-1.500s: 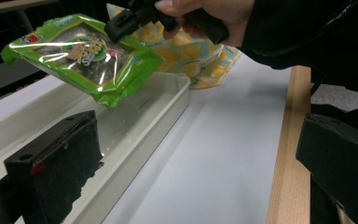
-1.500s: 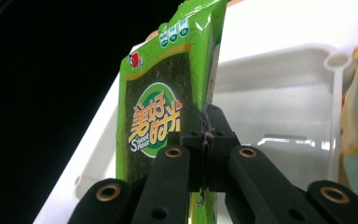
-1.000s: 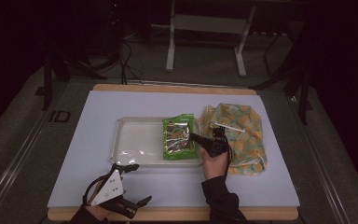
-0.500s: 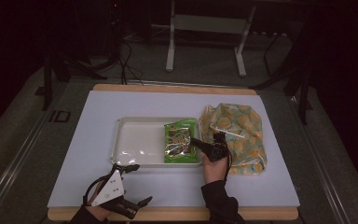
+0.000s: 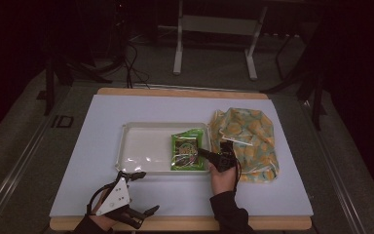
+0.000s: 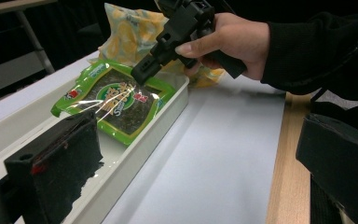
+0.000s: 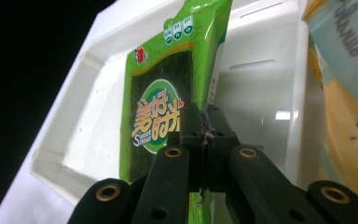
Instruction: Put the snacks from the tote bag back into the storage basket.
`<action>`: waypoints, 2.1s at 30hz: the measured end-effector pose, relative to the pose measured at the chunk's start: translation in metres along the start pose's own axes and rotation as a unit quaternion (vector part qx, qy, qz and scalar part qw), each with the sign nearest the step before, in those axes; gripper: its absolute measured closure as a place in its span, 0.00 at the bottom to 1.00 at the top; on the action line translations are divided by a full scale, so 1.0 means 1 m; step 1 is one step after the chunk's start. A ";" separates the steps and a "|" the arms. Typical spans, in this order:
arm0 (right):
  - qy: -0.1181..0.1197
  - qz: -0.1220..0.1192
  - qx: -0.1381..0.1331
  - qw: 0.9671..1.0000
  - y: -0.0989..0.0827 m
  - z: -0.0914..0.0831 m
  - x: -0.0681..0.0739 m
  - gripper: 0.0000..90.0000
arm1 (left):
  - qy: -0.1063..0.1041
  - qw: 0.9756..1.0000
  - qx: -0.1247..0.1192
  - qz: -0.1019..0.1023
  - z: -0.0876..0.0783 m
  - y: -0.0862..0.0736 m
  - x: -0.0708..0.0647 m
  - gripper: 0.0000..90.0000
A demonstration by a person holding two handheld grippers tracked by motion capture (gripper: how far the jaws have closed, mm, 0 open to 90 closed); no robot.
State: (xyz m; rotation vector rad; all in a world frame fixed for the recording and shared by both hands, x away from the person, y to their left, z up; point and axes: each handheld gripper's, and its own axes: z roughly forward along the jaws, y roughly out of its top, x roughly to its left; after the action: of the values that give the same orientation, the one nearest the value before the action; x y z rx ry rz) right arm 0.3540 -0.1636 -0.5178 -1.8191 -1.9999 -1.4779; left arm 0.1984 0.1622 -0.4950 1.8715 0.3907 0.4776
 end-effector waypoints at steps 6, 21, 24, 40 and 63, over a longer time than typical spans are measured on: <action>-0.021 -0.013 0.021 0.999 0.002 0.002 -0.003 0.98 | 0.000 1.000 0.000 0.000 0.000 0.000 0.000 0.00; -0.077 -0.070 0.044 0.994 0.005 0.009 0.006 0.89 | -0.002 1.000 0.000 -0.001 0.001 0.000 0.001 0.00; -0.078 -0.078 0.047 0.993 0.006 0.009 0.007 0.87 | -0.003 1.000 0.000 -0.001 0.001 0.000 0.001 0.00; -0.064 -0.126 0.039 0.989 0.019 0.000 0.023 0.72 | -0.002 1.000 0.002 -0.001 0.001 0.000 0.001 0.00; -0.034 -0.246 -0.011 0.969 0.051 -0.031 0.055 0.21 | -0.002 1.000 0.002 -0.001 0.000 0.000 0.001 0.00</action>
State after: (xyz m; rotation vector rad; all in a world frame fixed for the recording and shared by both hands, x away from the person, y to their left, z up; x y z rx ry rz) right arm 0.3621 -0.1512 -0.4381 -1.4571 -2.6159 -1.5605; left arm 0.1993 0.1624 -0.4952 1.8750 0.3900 0.4727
